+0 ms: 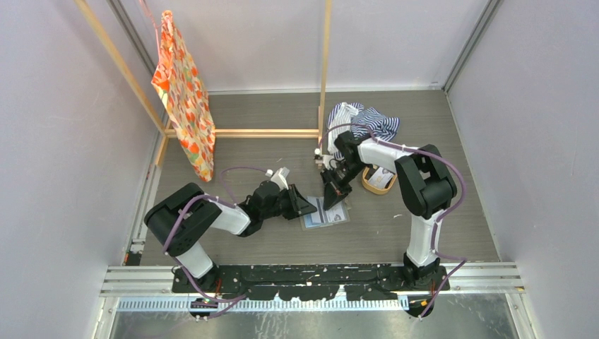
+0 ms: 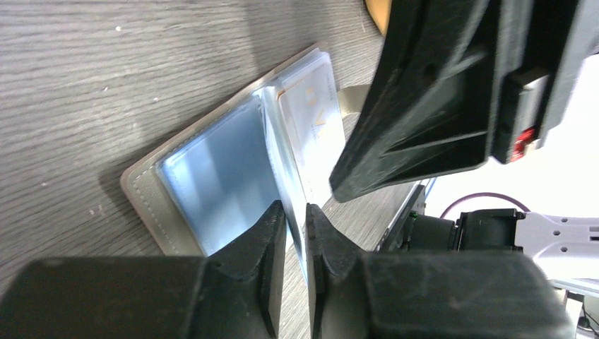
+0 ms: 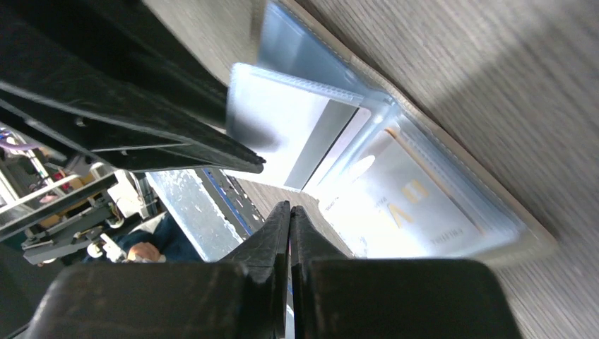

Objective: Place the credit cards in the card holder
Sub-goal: Turn over the card slot in the card holder.

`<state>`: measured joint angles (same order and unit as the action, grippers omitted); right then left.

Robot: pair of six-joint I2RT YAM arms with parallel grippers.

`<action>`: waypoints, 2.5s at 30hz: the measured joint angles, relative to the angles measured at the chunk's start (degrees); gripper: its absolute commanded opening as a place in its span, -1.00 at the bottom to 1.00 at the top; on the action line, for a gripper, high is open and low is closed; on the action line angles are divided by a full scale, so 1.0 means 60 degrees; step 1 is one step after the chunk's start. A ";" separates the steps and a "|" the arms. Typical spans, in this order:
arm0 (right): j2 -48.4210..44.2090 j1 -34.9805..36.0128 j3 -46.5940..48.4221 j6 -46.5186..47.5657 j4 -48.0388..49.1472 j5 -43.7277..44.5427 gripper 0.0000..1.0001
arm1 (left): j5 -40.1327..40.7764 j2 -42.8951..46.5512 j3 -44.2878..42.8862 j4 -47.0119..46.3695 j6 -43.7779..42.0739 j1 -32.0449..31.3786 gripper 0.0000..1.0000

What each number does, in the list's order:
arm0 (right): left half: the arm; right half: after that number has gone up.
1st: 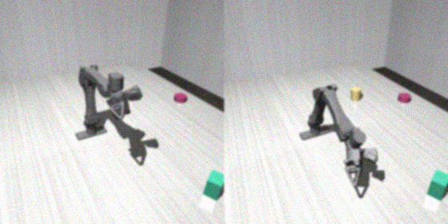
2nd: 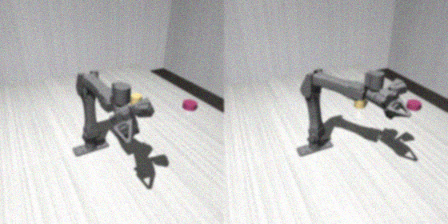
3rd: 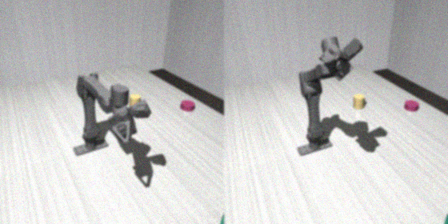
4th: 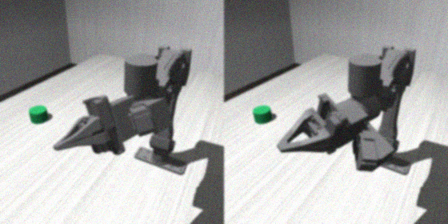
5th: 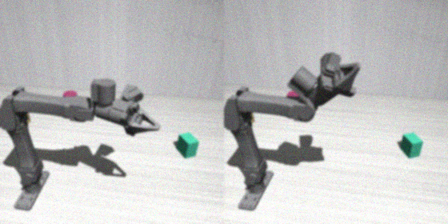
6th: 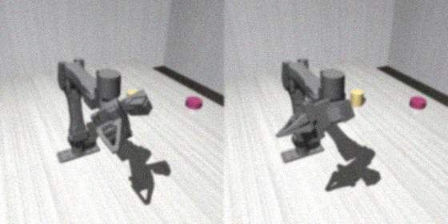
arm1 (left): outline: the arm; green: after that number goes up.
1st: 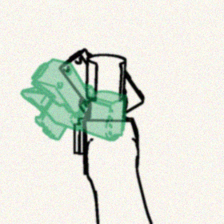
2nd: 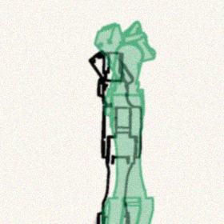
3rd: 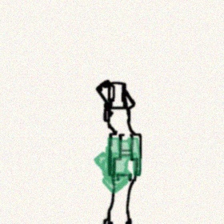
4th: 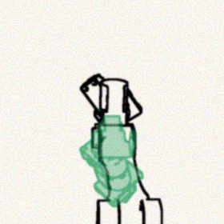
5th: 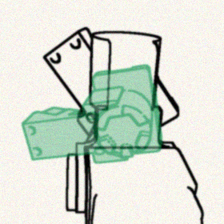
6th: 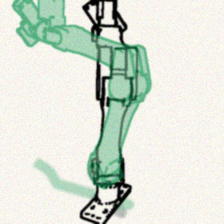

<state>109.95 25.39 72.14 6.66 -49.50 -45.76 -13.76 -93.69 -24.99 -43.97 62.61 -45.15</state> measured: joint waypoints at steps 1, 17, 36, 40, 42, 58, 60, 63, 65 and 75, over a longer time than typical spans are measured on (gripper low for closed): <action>-0.0157 -0.0127 0.0018 0.0084 -0.0011 -0.0018 -0.85 | -0.0029 0.0015 -0.0087 0.0113 -0.0007 -0.0004 -0.39; 0.0237 -0.0820 0.0029 -0.0175 0.0047 0.0149 -0.84 | -0.0463 -0.0299 -0.1836 0.1104 -0.0273 -0.0463 -0.25; 0.0233 -0.1559 0.0029 -0.0124 0.0029 0.0237 -0.77 | -0.0011 -0.0667 -0.1424 0.1668 -0.0546 -0.0474 -0.31; -0.0109 -0.1650 -0.0040 0.0011 0.0044 0.0379 -0.75 | 0.0051 -0.0590 -0.1290 0.1647 -0.0546 -0.0474 -0.31; -0.0342 -0.1683 -0.0069 0.0189 -0.0029 0.0248 -0.75 | 0.0047 -0.0590 -0.1264 0.1585 -0.0539 -0.0474 -0.31; 0.0317 -0.1180 -0.0062 0.0863 -0.0809 -0.0255 -0.57 | 0.0047 -0.0590 -0.1071 0.1184 -0.0506 -0.0455 -0.30; 0.0404 -0.1089 -0.0062 0.0772 -0.0769 -0.0171 -0.54 | 0.0047 -0.0590 -0.1045 0.1129 -0.0503 -0.0455 -0.29; 0.0557 -0.0994 -0.0062 0.0521 -0.0641 0.0113 -0.53 | 0.0044 -0.0590 -0.0994 0.1056 -0.0499 -0.0455 -0.26; 0.0670 -0.0991 -0.0066 0.0364 -0.0535 0.0280 -0.52 | 0.0044 -0.0590 -0.0965 0.1005 -0.0495 -0.0455 -0.25; 0.0976 -0.0324 0.0058 -0.0171 -0.0466 0.0397 -0.49 | 0.0044 -0.0594 -0.0936 0.0798 -0.0466 -0.0455 -0.21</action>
<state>115.81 23.44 72.49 5.63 -52.29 -43.38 -13.50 -97.25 -30.61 -39.18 59.81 -47.88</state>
